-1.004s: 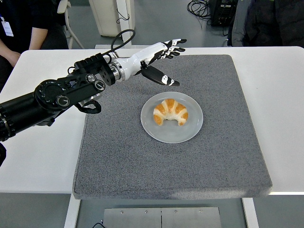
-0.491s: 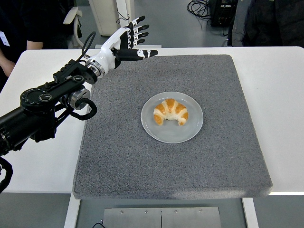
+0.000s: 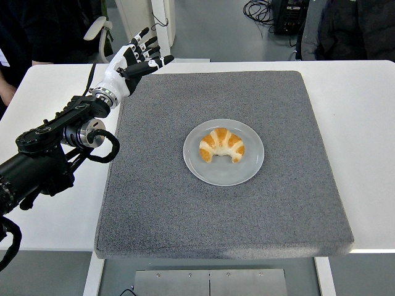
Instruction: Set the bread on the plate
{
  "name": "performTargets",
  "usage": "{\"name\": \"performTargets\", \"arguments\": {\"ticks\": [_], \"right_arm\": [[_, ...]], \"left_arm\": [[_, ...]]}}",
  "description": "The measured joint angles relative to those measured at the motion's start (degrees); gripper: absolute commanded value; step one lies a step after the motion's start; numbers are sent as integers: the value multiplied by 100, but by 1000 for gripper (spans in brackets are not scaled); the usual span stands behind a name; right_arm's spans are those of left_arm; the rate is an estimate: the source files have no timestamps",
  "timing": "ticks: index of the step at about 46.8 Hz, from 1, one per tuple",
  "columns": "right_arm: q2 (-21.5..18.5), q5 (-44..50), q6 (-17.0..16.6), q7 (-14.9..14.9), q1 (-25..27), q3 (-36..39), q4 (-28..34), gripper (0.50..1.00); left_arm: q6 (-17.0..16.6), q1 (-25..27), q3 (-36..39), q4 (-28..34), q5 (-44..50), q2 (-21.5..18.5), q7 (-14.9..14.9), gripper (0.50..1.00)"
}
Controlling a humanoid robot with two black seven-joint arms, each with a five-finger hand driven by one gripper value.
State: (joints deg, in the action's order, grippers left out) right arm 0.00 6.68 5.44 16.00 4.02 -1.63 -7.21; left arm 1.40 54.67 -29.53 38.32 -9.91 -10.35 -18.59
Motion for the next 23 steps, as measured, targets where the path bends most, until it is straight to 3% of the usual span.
{"name": "performTargets", "arguments": {"ticks": [11,23], "right_arm": [[0,0,1,0,-7,-4,0,1000],[0,0,1,0,-6,0,-1,1000]], "left_arm": [[298,-368,-546,-13,157,-8,6,957],[309,-412,-624,-61,153,6,-4,958]]}}
